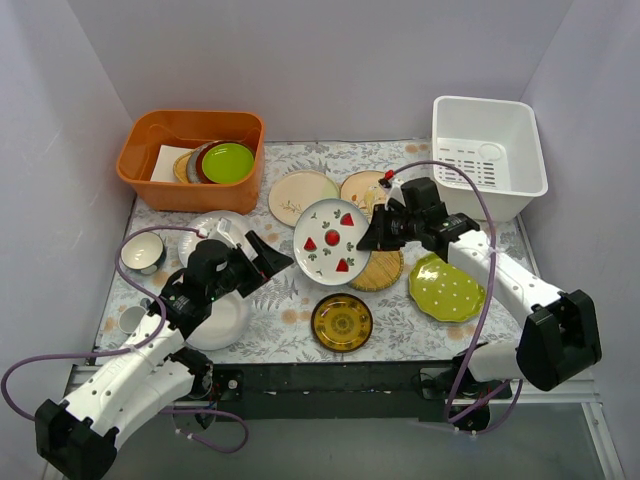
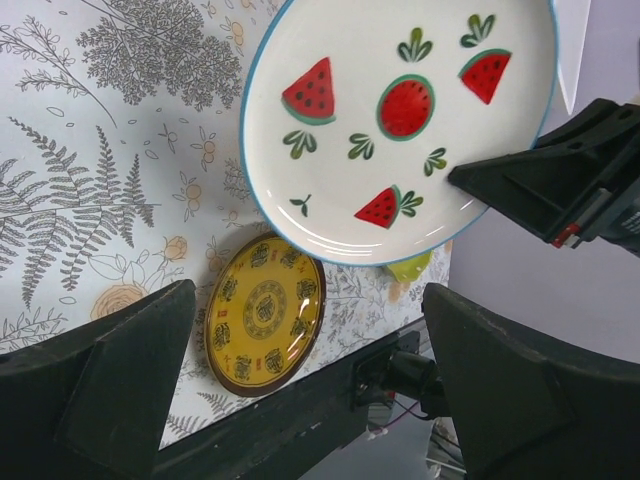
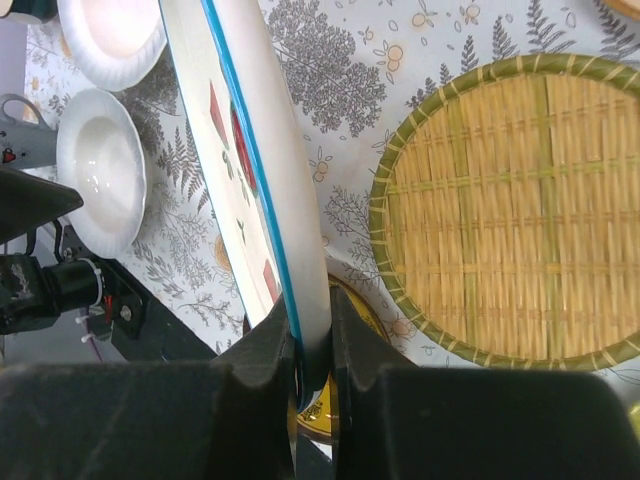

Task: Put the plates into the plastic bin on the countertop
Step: Place the plate in the plastic bin.

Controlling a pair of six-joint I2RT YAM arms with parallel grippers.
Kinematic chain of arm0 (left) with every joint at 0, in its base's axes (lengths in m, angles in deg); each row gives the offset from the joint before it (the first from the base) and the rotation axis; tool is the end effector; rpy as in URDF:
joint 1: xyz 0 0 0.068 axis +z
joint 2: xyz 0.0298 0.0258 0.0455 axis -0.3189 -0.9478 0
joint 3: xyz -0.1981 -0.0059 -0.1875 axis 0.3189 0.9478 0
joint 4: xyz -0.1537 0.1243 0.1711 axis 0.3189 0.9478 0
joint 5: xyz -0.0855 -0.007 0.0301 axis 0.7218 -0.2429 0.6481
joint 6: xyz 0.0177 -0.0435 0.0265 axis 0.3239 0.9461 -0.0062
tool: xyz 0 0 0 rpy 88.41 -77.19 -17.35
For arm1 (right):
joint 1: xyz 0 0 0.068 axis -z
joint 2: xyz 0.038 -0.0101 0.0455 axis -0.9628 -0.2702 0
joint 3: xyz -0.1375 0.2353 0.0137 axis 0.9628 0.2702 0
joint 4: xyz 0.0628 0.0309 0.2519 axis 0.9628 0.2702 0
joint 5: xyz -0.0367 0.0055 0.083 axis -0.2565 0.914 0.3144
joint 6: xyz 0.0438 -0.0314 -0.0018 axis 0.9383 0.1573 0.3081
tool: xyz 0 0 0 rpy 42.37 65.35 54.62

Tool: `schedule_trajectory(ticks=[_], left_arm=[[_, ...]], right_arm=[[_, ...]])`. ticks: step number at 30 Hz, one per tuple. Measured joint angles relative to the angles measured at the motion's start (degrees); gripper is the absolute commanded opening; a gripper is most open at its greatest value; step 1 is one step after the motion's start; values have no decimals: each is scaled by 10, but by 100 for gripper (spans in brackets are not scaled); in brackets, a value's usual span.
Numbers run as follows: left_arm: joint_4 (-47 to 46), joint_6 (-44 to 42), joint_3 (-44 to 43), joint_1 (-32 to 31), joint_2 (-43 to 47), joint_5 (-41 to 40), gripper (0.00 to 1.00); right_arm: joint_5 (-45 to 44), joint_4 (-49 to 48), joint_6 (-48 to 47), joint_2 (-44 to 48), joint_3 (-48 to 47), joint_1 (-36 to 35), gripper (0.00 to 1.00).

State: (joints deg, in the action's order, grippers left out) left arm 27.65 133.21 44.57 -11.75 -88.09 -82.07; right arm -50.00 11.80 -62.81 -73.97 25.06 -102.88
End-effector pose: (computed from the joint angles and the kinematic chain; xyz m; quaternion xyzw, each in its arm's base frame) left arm 0.1466 -0.0911 0.2589 -0.4436 0.7419 -0.4719 0.1735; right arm 0.2523 0.1520 0.2761 -0.1054 0.8852 0.3377 0.3022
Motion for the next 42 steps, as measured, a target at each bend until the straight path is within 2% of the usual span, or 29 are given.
schedule_trajectory(ticks=[12, 20, 29, 37, 42], left_arm=[[32, -13, 0, 0, -20, -7, 98], [44, -18, -2, 0, -20, -10, 98], [45, -14, -2, 0, -18, -10, 98], [43, -2, 14, 0, 5, -10, 98], [42, 1, 21, 0, 17, -10, 98]], right_arm=[[-32, 71, -33, 11, -96, 23, 1], [-44, 123, -50, 10, -146, 62, 1], [-49, 149, -59, -3, -220, 137, 1], [-28, 150, -43, -33, -247, 205, 1], [6, 155, -35, -56, -276, 276, 1]])
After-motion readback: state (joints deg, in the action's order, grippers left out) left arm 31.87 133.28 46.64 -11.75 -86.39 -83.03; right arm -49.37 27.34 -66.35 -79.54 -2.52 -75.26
